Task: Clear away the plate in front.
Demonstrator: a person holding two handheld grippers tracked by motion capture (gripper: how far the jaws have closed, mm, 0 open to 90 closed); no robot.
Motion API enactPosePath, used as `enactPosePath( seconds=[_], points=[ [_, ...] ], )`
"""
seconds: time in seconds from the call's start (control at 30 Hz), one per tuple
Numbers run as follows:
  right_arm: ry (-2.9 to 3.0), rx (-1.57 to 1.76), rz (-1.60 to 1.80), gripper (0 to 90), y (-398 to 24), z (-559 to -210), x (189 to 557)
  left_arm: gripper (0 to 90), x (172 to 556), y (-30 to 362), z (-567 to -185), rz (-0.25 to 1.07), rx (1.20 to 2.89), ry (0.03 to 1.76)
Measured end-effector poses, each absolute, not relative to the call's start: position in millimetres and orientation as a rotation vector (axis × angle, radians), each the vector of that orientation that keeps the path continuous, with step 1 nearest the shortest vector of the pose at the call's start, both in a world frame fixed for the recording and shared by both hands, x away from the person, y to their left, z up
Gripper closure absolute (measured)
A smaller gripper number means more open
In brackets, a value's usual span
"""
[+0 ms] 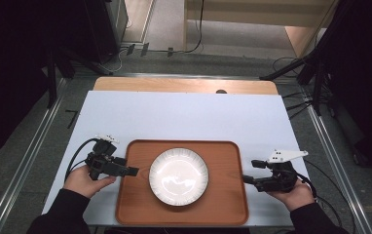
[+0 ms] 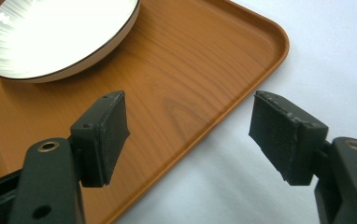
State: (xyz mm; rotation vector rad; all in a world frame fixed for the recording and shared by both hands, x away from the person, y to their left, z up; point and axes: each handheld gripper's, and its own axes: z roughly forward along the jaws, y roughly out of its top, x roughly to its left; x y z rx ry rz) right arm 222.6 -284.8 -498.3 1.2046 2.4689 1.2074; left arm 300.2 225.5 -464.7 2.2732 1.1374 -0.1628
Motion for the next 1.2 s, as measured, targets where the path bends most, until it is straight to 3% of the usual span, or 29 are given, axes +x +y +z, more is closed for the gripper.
enactPosePath(
  seconds=[1.2],
  points=[
    [2.42,1.252,1.222,28.0,-295.7,-495.6,218.7,28.5,271.5,286.7,-464.4,0.184,2.333,1.145]
  ],
)
